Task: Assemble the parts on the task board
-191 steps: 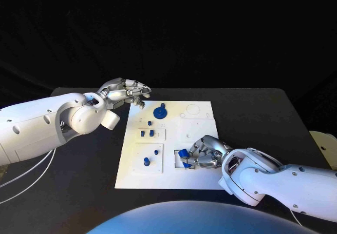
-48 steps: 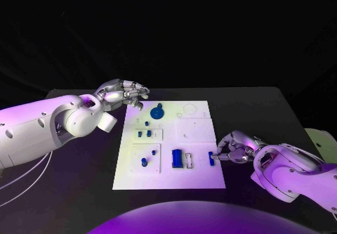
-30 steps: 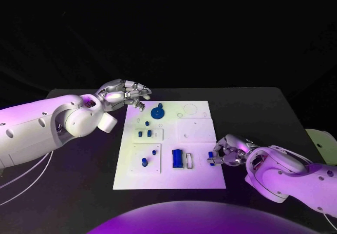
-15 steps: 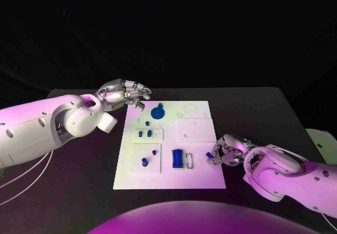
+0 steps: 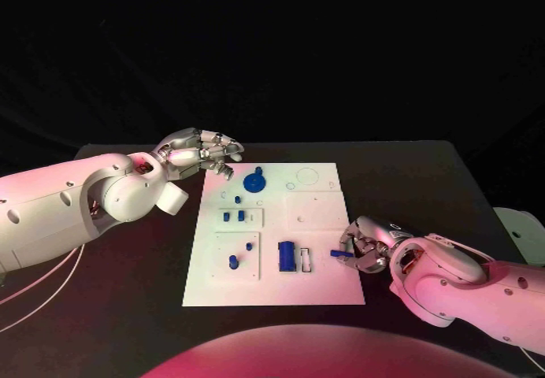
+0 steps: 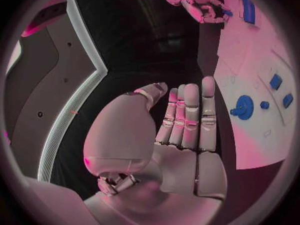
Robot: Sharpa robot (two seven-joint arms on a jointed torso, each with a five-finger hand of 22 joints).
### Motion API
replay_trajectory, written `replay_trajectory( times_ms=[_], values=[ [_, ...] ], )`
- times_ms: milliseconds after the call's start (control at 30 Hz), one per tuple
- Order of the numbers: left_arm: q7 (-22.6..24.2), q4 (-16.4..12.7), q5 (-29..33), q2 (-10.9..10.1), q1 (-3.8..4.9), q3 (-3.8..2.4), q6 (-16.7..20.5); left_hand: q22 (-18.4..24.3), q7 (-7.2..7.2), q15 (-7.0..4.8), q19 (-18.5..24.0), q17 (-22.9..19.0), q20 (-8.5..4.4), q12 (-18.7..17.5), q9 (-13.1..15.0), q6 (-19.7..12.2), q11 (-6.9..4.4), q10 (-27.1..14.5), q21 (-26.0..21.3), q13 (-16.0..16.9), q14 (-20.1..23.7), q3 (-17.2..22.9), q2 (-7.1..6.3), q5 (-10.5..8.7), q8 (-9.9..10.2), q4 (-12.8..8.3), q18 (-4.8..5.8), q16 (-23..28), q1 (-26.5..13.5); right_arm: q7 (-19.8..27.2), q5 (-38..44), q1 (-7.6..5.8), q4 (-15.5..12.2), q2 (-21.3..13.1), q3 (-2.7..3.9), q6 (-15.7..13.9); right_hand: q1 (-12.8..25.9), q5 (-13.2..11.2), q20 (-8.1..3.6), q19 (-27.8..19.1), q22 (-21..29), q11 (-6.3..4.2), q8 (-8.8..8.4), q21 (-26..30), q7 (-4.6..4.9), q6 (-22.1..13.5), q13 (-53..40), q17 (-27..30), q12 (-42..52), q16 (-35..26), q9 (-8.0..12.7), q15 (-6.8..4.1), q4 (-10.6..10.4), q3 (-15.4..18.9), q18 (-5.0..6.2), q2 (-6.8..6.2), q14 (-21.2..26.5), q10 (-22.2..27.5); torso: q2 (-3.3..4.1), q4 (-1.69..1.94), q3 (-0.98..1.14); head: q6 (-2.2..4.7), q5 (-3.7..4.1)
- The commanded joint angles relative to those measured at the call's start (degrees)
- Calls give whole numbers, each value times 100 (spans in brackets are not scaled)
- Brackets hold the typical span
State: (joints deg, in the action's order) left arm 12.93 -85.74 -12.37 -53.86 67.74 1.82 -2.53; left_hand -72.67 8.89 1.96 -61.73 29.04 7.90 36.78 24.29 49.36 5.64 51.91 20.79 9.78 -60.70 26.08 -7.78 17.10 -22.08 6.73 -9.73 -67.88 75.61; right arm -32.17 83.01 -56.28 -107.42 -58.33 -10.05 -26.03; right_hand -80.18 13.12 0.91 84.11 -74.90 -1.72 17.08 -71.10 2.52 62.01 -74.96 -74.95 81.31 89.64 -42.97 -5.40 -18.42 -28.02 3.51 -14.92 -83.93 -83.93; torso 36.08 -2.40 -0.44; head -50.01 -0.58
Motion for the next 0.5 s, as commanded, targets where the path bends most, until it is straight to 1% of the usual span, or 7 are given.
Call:
replay_trajectory(
  times_ms=[33,133,233,300,367,433,500],
  values=[
    [73,-18,-1,-1,3,-4,-113,9,-1,-7,-23,-2,0,30,6,-54,1,-35,-25,-8,40,-9,-31,37,-33,32,-51,34,-43,-214,11,49,-33,-4,-40,98,260,99,29,151,-1056,15,78,-18,7,-69,-841,-1505,23,36,-109,38,859,-889,-10,-6,-607,-142,0,2,0,1,-6],
    [63,-17,20,-9,3,-4,-123,9,-1,-7,-23,-2,0,30,6,-54,1,-35,-25,-8,40,-9,-31,37,-33,32,-51,34,-43,-203,-49,50,-180,-25,-37,-18,509,250,23,154,-1057,6,146,-23,5,-130,-841,-1505,22,36,-214,32,1043,-1064,-10,11,-607,-148,-2,0,2,1,-17],
    [55,-12,39,-13,3,-4,-125,9,-1,-7,-23,-2,0,30,6,-54,1,-35,-25,-8,40,-9,-31,37,-33,32,-51,34,-43,-184,-102,48,-318,-38,-28,-107,605,329,22,155,-1057,9,175,-26,6,-160,-840,-1505,19,36,-261,32,1131,-1127,-11,15,-607,-149,-5,-13,2,1,-14],
    [51,-7,48,-12,3,-4,-124,10,-1,-5,-22,-1,1,31,7,-55,2,-35,-30,-8,43,-12,-33,42,-35,38,-51,34,-49,-166,-166,37,-419,-45,-17,-188,645,349,22,155,-1056,10,183,-24,7,-174,-840,-1505,20,36,-275,33,1161,-1147,-10,20,-607,-150,-7,-10,-2,1,4],
    [48,-5,54,-8,3,-4,-127,10,-1,-5,-22,-1,1,31,7,-55,2,-35,-30,-8,43,-12,-33,42,-35,38,-51,34,-49,-139,-245,12,-504,-42,-7,-285,682,356,22,154,-1056,10,191,-22,5,-180,-844,-1505,25,36,-286,33,1182,-1158,-10,21,-607,-153,-7,-1,-5,1,17],
    [46,-4,57,-4,3,-4,-130,10,-1,-5,-22,-1,1,31,7,-55,2,-35,-30,-8,43,-12,-33,42,-35,38,-51,34,-49,-115,-330,-9,-554,-30,-1,-355,754,321,22,154,-1056,6,199,-21,-2,-188,-843,-1505,24,36,-299,32,1200,-1165,-10,21,-607,-153,-3,3,-4,1,19],
    [43,-5,60,0,3,-4,-132,10,-1,-5,-22,-1,1,31,7,-55,2,-35,-30,-8,43,-12,-33,42,-35,38,-51,34,-49,-99,-451,-23,-580,1,3,-396,877,215,21,153,-1053,-2,192,-15,-13,-206,-842,-1505,23,36,-298,27,1214,-1185,-8,27,-607,-153,1,5,-3,1,20]
  ],
)
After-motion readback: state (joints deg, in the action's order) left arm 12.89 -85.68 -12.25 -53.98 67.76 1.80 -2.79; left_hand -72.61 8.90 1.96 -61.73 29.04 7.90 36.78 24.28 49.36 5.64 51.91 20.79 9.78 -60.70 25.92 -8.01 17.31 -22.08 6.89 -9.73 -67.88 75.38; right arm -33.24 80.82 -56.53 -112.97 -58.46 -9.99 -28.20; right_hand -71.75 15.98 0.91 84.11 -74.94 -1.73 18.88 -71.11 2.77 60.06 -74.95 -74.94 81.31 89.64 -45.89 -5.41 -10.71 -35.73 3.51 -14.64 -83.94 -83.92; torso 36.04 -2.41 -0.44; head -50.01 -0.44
